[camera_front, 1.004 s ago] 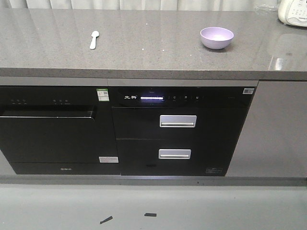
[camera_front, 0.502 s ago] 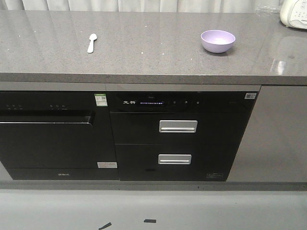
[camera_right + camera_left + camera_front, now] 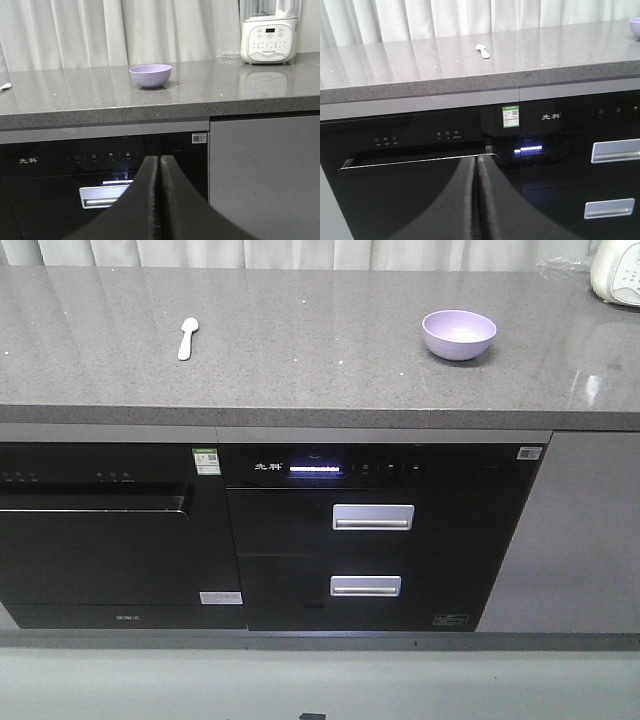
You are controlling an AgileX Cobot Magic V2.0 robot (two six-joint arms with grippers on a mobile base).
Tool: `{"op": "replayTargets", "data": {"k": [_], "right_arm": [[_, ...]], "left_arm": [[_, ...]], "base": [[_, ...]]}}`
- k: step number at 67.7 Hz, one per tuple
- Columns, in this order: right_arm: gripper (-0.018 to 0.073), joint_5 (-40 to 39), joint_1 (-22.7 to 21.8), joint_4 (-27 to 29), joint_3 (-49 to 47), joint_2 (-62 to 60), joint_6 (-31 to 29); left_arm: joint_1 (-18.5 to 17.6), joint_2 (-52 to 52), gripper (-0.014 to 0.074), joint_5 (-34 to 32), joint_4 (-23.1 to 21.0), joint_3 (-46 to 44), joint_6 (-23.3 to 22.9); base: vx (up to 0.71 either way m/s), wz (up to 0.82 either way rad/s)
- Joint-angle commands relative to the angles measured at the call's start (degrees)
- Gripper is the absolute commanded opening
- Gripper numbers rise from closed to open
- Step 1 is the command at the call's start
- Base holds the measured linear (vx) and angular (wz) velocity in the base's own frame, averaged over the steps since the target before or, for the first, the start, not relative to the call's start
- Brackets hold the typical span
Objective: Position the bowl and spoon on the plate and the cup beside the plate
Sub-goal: 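Approach the counter edge until the spoon and bowl are within reach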
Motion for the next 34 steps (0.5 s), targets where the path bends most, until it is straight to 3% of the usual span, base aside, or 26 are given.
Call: {"op": "replayTargets", "data": {"k": [1, 34], "right_arm": [[-0.0003, -4.4, -0.4, -0.6, 0.2, -0.6, -0.1], [-0.0003, -4.4, -0.4, -0.6, 0.2, -0.6, -0.1]], "left_arm": [[0.1, 0.9, -0.0006, -4.1, -0.2, -0.4, -0.7], [0.1, 0.9, -0.0006, -4.1, -0.2, -0.4, -0.7]], "base": [[0.08, 0.0], [0.08, 0.0]]}}
